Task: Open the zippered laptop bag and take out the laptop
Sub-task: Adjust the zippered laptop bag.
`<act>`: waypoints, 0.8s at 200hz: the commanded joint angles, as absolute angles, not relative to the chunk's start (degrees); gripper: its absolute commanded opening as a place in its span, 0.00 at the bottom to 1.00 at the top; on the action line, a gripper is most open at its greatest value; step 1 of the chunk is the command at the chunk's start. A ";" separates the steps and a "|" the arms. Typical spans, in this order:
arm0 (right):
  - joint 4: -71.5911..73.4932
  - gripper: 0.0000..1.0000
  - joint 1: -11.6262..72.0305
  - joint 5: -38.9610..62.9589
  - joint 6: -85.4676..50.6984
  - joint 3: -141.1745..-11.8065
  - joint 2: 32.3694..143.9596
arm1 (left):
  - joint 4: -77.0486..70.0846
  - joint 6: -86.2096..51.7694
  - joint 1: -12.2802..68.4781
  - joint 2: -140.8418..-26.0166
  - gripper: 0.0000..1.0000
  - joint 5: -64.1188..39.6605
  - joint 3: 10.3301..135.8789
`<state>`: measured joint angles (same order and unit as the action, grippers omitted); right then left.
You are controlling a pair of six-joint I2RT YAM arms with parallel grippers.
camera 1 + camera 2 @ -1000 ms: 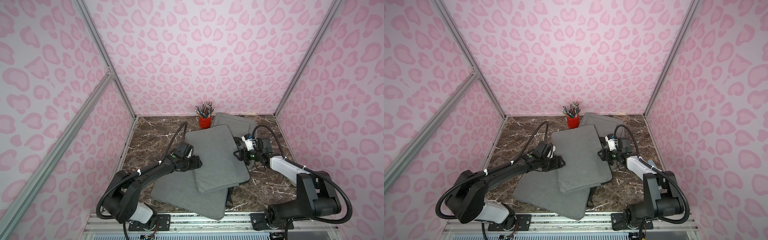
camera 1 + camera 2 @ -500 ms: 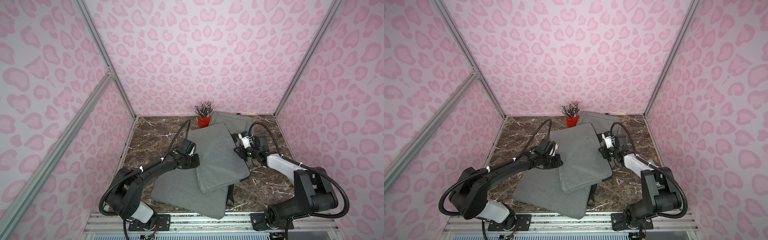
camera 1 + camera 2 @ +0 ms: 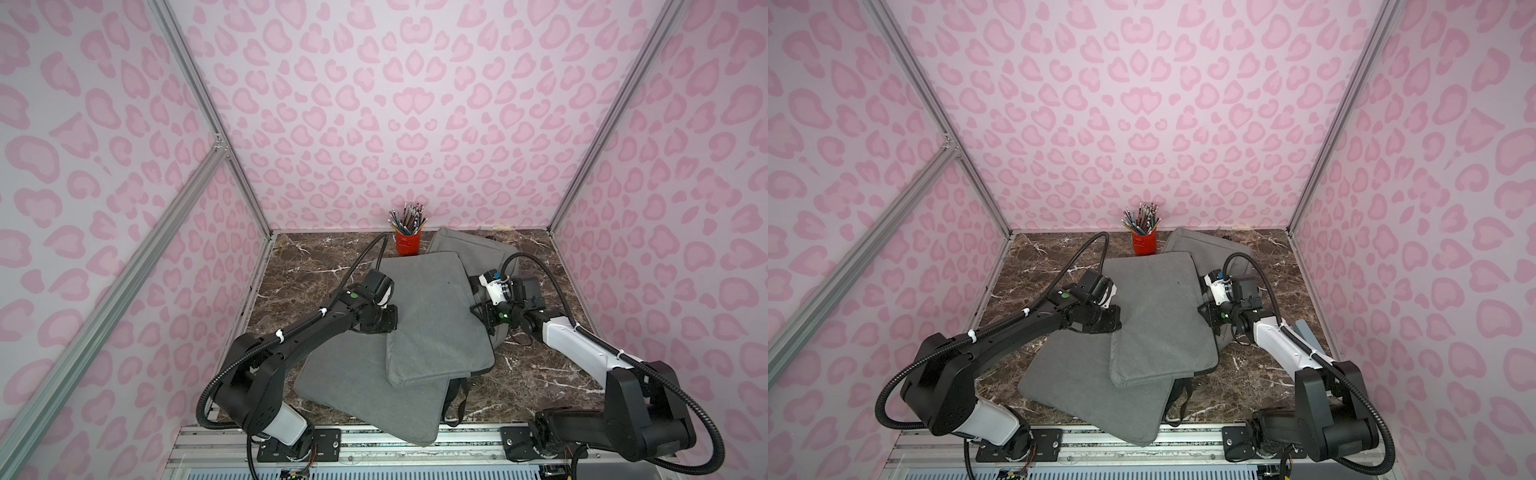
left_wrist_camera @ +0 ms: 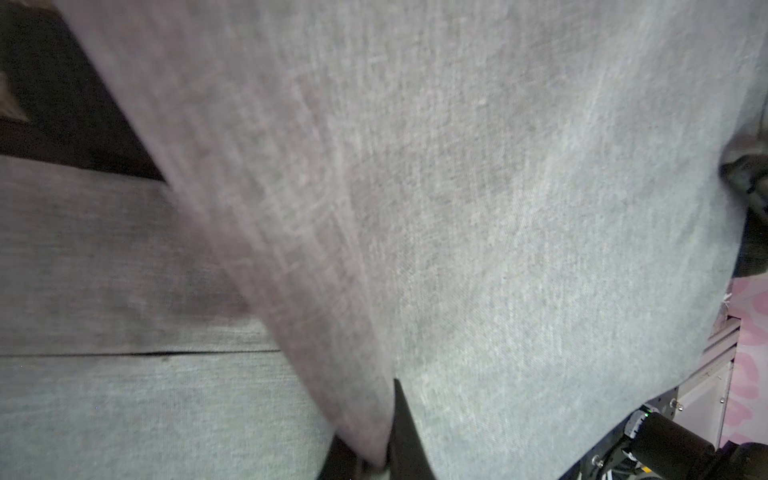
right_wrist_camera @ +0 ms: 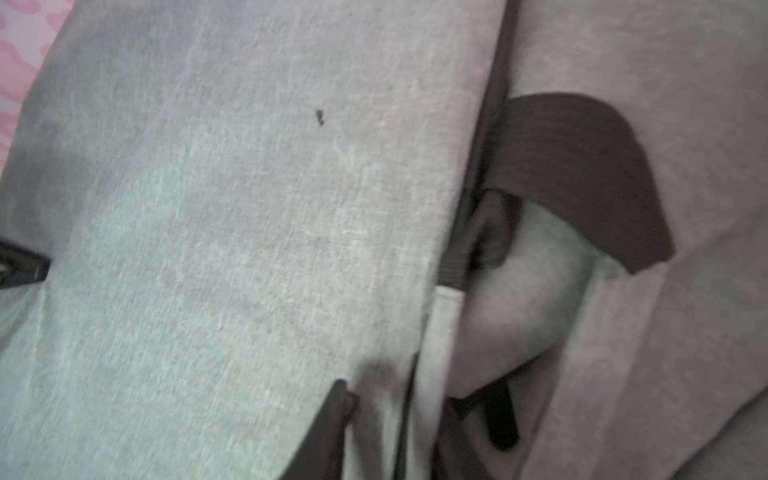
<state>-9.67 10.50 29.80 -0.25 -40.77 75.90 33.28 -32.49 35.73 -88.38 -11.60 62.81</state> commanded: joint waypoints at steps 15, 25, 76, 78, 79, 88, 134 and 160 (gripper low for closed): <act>-15.62 0.42 9.51 32.55 -2.44 -39.03 72.54 | 29.88 -29.06 35.07 -89.79 0.02 -11.62 64.64; -15.81 0.50 8.63 31.76 -4.26 -38.19 70.87 | 30.37 -28.60 34.98 -90.36 0.02 -11.73 65.14; -22.43 0.64 8.45 21.40 -13.97 -34.66 59.17 | 32.00 -27.10 33.88 -92.40 0.02 -11.00 66.71; -22.77 0.64 8.48 20.91 -14.21 -34.44 58.45 | 32.00 -27.01 33.85 -92.45 0.02 -11.01 66.77; -22.90 0.64 8.50 20.74 -14.31 -34.36 58.14 | 32.04 -27.00 33.84 -92.45 0.02 -11.00 66.74; -22.45 0.65 9.83 18.19 -16.12 -33.29 54.92 | 32.00 -26.90 33.62 -92.70 0.02 -11.14 66.93; -22.46 0.67 15.96 20.13 -23.44 -32.06 51.86 | 32.43 -26.12 32.86 -93.54 0.02 -11.89 67.76; -18.72 0.65 16.40 20.98 -25.81 -28.52 54.15 | 32.43 -25.75 32.61 -94.02 0.02 -12.38 67.76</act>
